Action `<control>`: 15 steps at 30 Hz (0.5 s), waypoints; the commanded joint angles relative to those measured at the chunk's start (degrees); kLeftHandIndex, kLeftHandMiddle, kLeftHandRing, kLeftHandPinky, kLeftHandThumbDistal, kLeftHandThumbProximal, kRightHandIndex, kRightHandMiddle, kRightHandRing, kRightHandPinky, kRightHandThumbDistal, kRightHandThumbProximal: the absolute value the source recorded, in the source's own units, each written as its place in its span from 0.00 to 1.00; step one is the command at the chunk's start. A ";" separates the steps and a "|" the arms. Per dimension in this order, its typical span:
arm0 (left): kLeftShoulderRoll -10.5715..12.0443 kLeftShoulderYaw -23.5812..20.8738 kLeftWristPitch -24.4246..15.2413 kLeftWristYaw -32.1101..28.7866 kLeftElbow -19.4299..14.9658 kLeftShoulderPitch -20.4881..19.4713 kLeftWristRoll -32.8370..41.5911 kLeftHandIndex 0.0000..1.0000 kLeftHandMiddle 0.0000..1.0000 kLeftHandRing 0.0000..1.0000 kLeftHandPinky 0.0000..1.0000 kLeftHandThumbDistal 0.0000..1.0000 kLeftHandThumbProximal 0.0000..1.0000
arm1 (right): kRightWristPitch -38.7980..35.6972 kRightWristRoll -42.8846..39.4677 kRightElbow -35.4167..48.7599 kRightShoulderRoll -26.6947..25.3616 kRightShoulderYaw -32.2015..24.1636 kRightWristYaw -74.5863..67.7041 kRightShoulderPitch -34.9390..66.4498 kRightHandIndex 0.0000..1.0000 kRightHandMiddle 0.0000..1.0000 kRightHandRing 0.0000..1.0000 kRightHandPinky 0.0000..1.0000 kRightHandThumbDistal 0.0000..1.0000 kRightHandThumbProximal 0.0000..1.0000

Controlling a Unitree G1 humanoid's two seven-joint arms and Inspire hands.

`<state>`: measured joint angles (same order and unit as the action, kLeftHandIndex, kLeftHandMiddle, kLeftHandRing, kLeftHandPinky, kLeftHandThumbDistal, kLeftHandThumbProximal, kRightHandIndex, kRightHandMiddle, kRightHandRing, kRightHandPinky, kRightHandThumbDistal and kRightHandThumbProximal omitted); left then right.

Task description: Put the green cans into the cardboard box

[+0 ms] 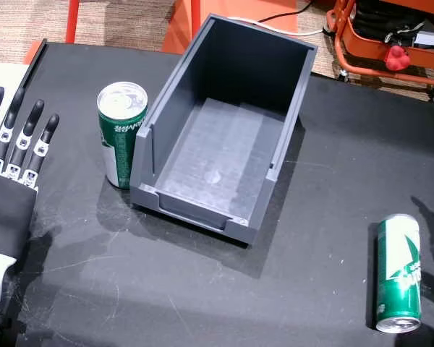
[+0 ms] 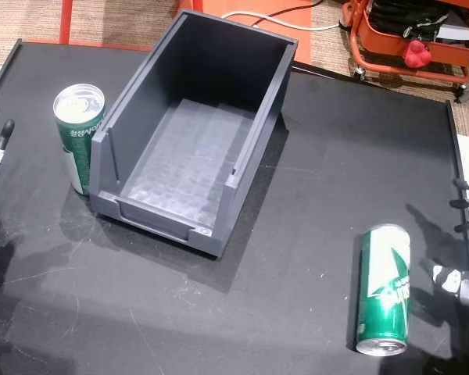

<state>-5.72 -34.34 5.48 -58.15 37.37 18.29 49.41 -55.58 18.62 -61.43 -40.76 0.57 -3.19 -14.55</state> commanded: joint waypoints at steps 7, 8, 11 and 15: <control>0.20 -0.08 0.12 -0.43 1.17 -0.27 0.22 0.96 0.88 0.94 0.86 0.38 0.75 | 0.36 14.87 6.25 -9.26 5.82 -8.16 -3.35 0.75 0.77 0.85 0.92 1.00 0.46; 0.23 -0.01 -0.23 -0.37 1.26 -0.24 -0.02 0.96 0.88 0.94 0.85 0.40 0.74 | 0.43 17.30 6.89 -10.45 6.83 -9.62 -4.13 0.78 0.78 0.84 0.91 1.00 0.49; 0.41 0.44 -1.22 -0.38 1.16 -0.33 -0.73 0.95 0.88 0.94 0.85 0.39 0.73 | 1.62 25.42 9.37 -14.80 10.72 -12.89 -7.09 0.87 0.80 0.85 0.91 1.00 0.51; 0.81 1.06 -2.91 -0.82 1.25 -0.63 -1.50 0.95 0.88 0.94 0.85 0.39 0.74 | 1.73 33.36 12.69 -20.09 15.27 -13.63 -11.92 0.91 0.81 0.85 0.87 1.00 0.51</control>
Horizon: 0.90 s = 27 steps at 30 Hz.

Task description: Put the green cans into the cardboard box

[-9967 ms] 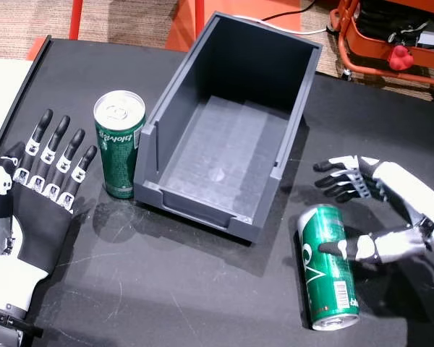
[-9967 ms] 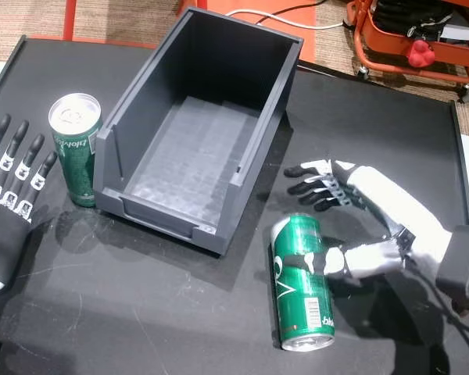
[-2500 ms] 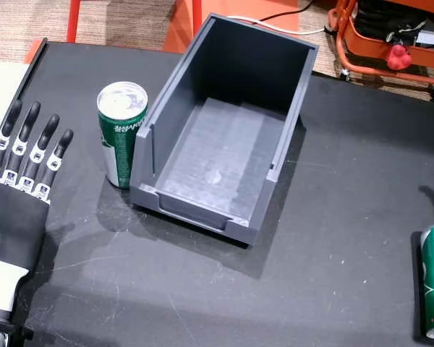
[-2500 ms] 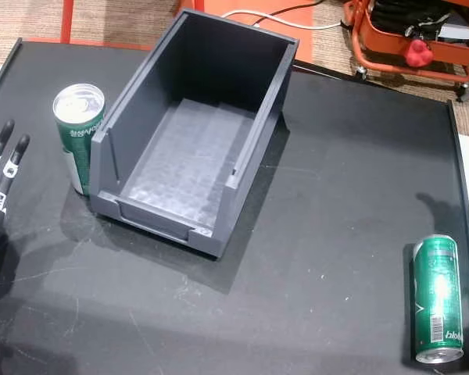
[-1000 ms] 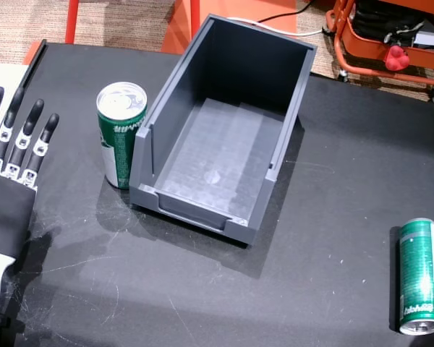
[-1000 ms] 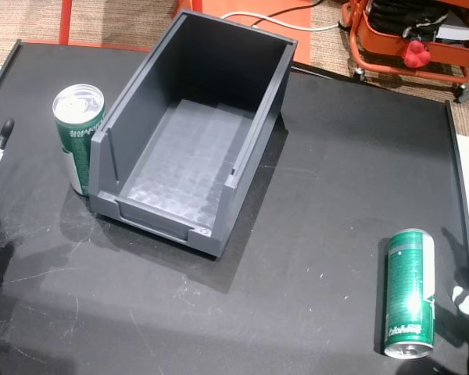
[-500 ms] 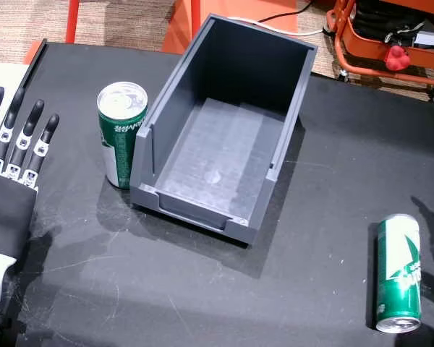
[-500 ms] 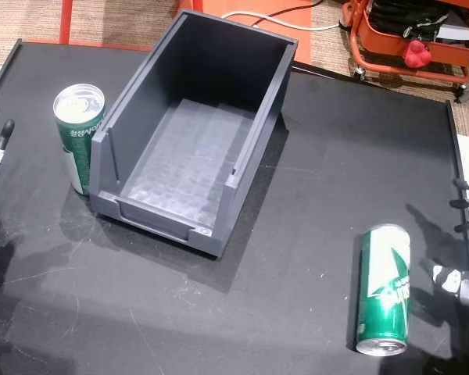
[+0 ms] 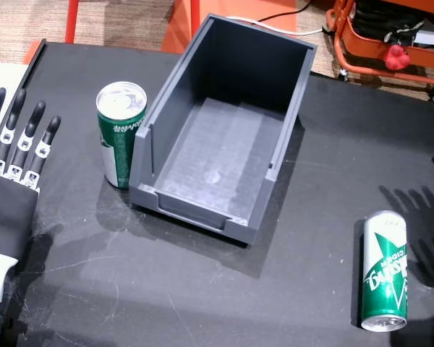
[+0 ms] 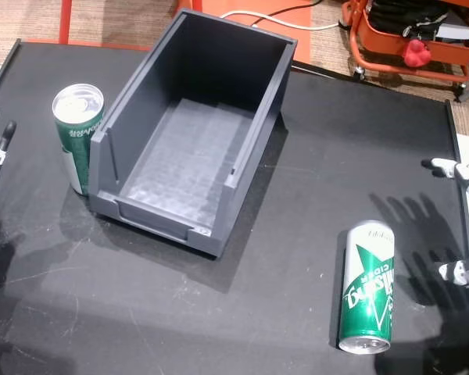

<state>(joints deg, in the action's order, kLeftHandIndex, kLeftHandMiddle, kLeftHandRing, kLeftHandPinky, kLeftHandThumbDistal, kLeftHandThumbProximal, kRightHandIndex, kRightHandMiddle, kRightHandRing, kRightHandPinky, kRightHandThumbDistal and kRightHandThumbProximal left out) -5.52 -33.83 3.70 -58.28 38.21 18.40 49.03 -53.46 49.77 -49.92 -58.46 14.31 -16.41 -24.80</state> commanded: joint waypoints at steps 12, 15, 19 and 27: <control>1.44 2.34 -5.63 -1.89 1.28 -0.88 -2.17 0.94 0.88 0.92 0.87 0.41 0.79 | 0.14 17.07 5.02 -5.43 11.70 -5.81 -16.52 1.00 0.95 0.93 0.88 1.00 0.55; 1.53 2.77 -7.73 -2.56 1.98 -0.54 -3.06 0.95 0.88 0.93 0.89 0.41 0.83 | 0.39 20.52 3.84 -3.03 15.07 -9.13 -20.46 1.00 0.95 0.93 0.86 1.00 0.54; 1.66 2.92 -6.99 -2.63 2.42 -0.14 -2.64 0.94 0.88 0.92 0.87 0.44 0.80 | 2.39 26.49 2.20 1.03 21.23 -14.69 -24.41 1.00 0.97 0.93 0.87 1.00 0.54; 2.46 2.75 -9.17 -3.67 4.19 0.82 -2.51 0.93 0.88 0.92 0.89 0.40 0.83 | 6.70 37.39 -0.30 8.60 34.92 -24.08 -28.78 1.00 0.97 0.94 0.98 1.00 0.67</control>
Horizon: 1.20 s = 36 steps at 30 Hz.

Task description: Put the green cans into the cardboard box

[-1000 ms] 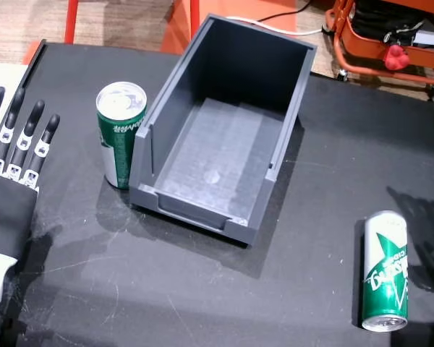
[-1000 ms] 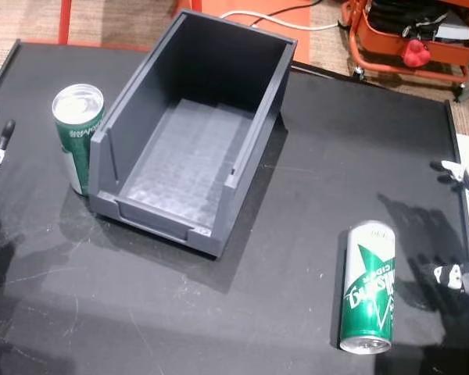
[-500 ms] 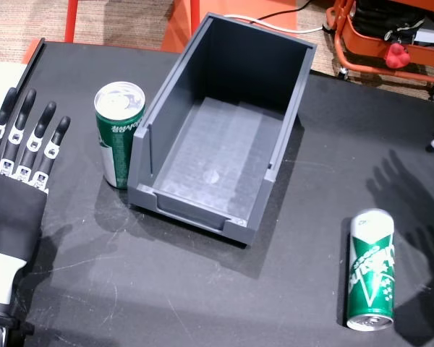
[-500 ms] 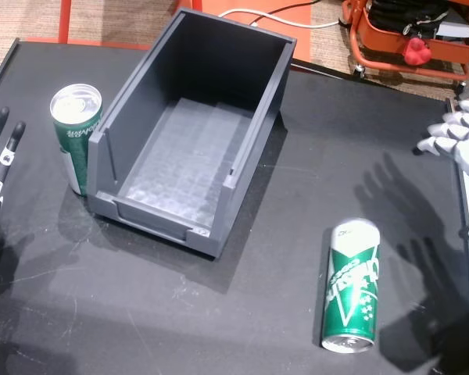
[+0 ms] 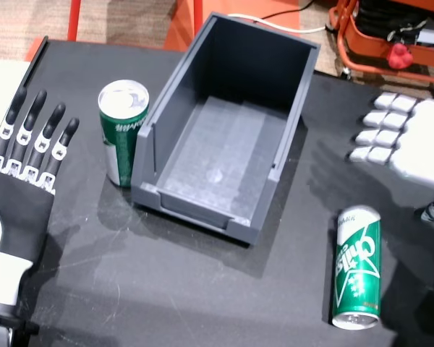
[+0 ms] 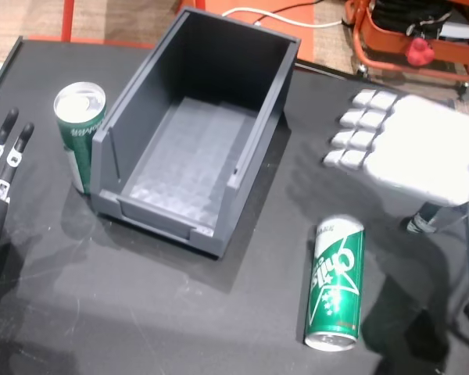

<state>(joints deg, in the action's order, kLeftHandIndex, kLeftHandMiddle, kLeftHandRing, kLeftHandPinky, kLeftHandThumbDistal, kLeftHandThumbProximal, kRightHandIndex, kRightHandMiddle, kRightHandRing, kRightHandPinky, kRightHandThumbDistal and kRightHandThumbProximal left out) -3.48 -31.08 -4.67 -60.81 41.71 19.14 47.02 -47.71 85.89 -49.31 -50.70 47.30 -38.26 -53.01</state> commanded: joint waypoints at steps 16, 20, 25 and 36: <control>1.44 -0.45 1.74 1.82 -3.60 -0.35 0.77 0.94 0.86 0.91 0.87 0.39 0.86 | -1.82 -4.72 -12.63 9.21 10.48 -6.63 2.27 1.00 0.94 0.93 0.92 1.00 0.55; 1.80 -0.73 1.22 2.29 -4.19 -0.42 0.65 0.93 0.86 0.91 0.87 0.39 0.79 | -1.47 -4.82 -14.51 9.82 12.45 -7.84 2.27 1.00 0.94 0.93 0.93 1.00 0.61; 2.70 -1.35 6.59 4.19 -8.07 -1.77 3.93 0.93 0.85 0.91 0.84 0.43 0.62 | -2.78 -5.03 -16.37 10.11 14.13 -9.68 1.81 0.97 0.86 0.85 0.89 1.00 0.62; 4.84 0.24 7.10 8.02 -18.21 -5.30 4.25 0.91 0.84 0.94 0.87 0.45 0.73 | -6.89 -3.57 -21.48 14.24 19.10 -10.43 -2.13 0.70 0.61 0.64 0.71 1.00 0.61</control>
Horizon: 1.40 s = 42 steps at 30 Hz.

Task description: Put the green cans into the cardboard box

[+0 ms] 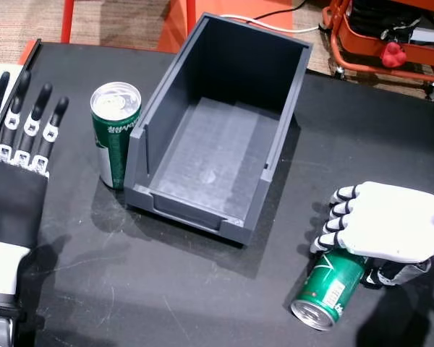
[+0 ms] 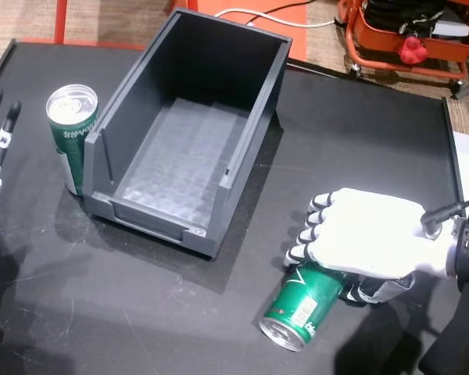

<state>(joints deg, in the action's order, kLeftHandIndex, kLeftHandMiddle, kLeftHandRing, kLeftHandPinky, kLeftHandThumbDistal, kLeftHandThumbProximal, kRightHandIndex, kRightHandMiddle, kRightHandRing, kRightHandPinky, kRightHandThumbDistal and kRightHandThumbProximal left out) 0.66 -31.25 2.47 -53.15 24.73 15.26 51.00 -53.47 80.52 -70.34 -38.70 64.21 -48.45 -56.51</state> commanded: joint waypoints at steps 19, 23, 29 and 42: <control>1.76 0.88 1.35 5.07 -7.93 -5.47 2.57 0.90 0.85 0.91 0.84 0.49 0.70 | -1.25 -6.74 -2.04 6.98 -0.74 2.71 1.99 0.00 0.01 0.06 0.22 0.77 0.07; 1.35 0.87 0.74 3.62 -5.75 -4.46 2.51 0.92 0.84 0.92 0.85 0.49 0.69 | -3.27 -9.53 -2.45 6.54 -3.10 6.71 2.05 0.02 0.04 0.11 0.24 0.77 0.00; 0.85 0.68 -0.11 2.91 -3.78 -3.72 2.35 0.91 0.84 0.91 0.87 0.48 0.68 | -4.06 -11.59 -2.25 5.76 -5.44 9.64 2.36 0.02 0.06 0.13 0.25 0.67 0.00; 1.07 1.43 -1.68 2.35 -1.78 -3.08 1.65 0.92 0.82 0.91 0.87 0.44 0.72 | -5.67 -14.26 -0.29 2.52 -8.37 12.64 1.85 0.00 0.01 0.15 0.26 0.72 0.00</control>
<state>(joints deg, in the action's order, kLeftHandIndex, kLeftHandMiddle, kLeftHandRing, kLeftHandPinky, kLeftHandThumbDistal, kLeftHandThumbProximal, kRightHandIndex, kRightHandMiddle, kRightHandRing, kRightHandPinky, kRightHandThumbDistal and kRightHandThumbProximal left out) 1.42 -30.10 1.46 -50.54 22.14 12.23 53.59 -57.39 67.16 -71.61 -35.70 56.56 -34.95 -55.74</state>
